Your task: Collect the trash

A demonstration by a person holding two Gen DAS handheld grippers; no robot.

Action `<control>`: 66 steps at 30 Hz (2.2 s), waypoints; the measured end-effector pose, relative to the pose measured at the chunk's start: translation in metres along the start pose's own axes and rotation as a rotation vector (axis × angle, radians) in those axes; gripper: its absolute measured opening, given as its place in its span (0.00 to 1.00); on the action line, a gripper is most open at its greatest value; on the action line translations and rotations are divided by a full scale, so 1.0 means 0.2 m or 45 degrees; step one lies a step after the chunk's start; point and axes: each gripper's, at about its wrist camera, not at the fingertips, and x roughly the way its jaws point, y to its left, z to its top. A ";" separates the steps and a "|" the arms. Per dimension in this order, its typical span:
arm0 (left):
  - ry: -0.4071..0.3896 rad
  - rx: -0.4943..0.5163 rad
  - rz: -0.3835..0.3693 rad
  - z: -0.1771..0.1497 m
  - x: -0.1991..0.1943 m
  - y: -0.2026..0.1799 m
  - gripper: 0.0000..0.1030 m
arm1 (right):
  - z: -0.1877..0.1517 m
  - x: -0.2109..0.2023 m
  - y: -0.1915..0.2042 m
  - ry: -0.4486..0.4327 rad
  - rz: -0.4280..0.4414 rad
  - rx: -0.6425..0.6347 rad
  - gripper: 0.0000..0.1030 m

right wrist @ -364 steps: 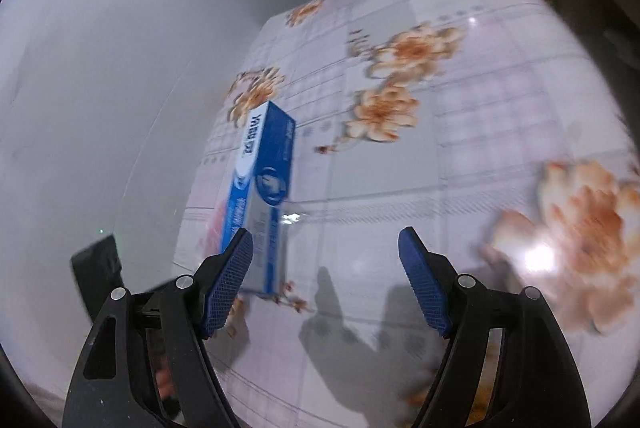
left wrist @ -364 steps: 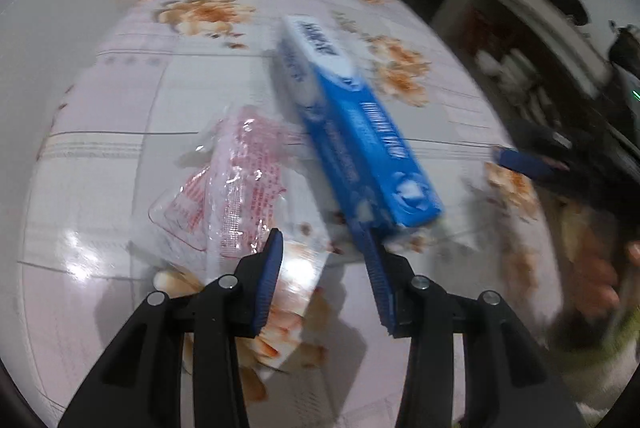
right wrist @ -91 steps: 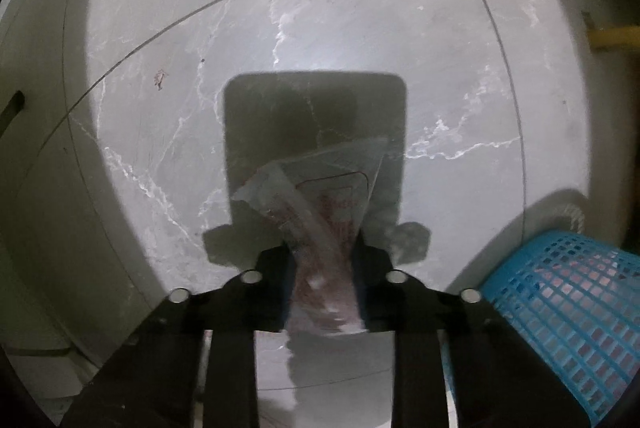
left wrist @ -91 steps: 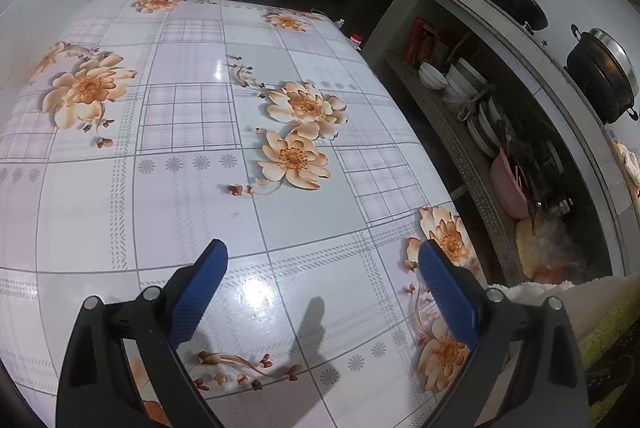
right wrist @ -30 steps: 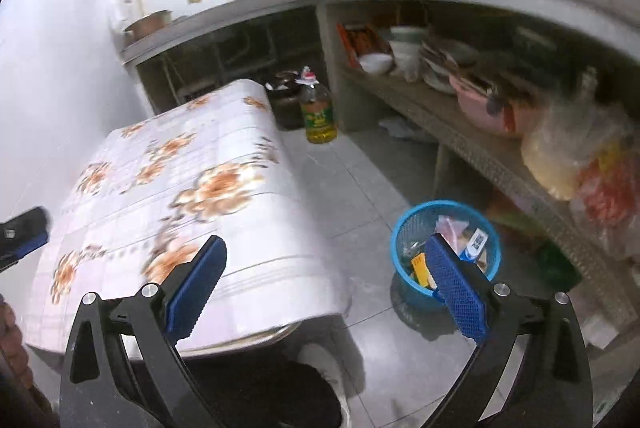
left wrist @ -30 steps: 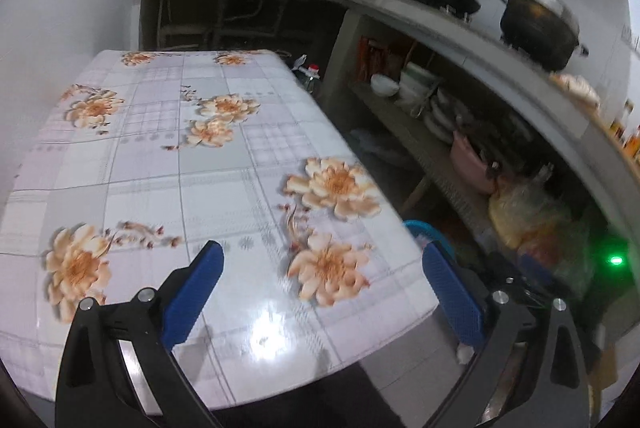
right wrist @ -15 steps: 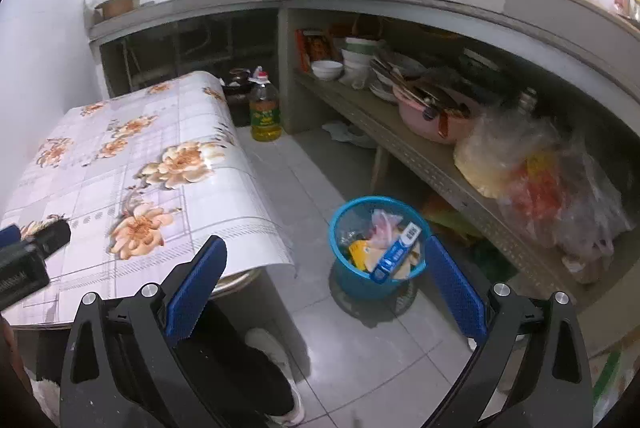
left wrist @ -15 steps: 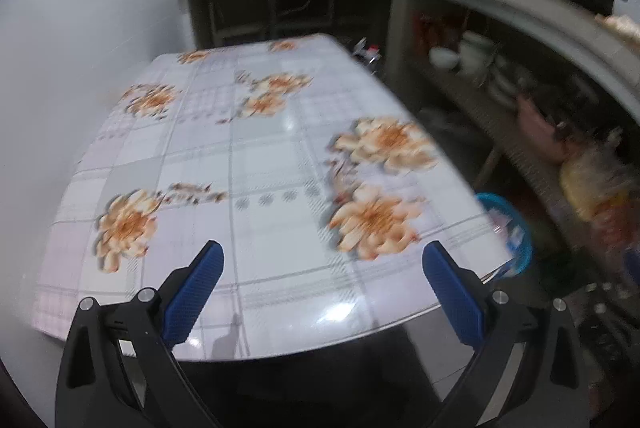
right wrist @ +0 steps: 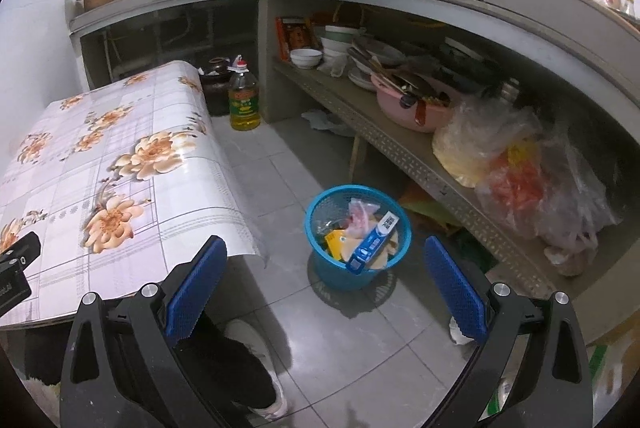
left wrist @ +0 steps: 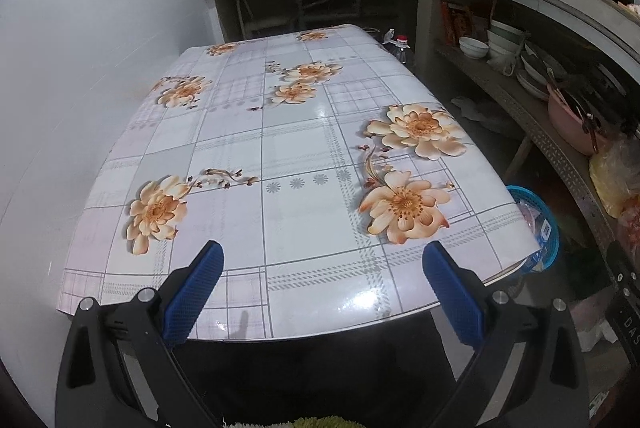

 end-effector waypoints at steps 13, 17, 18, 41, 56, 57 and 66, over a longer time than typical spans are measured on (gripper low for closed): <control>-0.007 -0.001 0.016 0.01 -0.02 0.00 0.95 | 0.02 -0.01 -0.03 0.028 -0.001 0.020 0.92; 0.015 0.006 0.009 0.01 0.00 -0.01 0.95 | 0.03 -0.02 -0.03 0.030 0.002 0.021 0.92; 0.018 0.006 0.010 0.01 0.00 -0.02 0.95 | 0.03 -0.02 -0.04 0.030 0.001 0.021 0.92; 0.021 -0.007 0.011 -0.01 -0.01 -0.02 0.95 | 0.03 -0.02 -0.04 0.036 0.006 0.024 0.92; 0.026 -0.011 0.010 -0.02 0.00 -0.02 0.95 | 0.04 -0.02 -0.04 0.035 0.009 0.022 0.92; 0.026 -0.012 0.011 -0.02 0.00 -0.02 0.95 | 0.04 -0.02 -0.04 0.035 0.008 0.022 0.92; 0.022 -0.014 0.010 -0.02 0.00 -0.01 0.95 | 0.04 -0.02 -0.04 0.036 0.012 0.021 0.92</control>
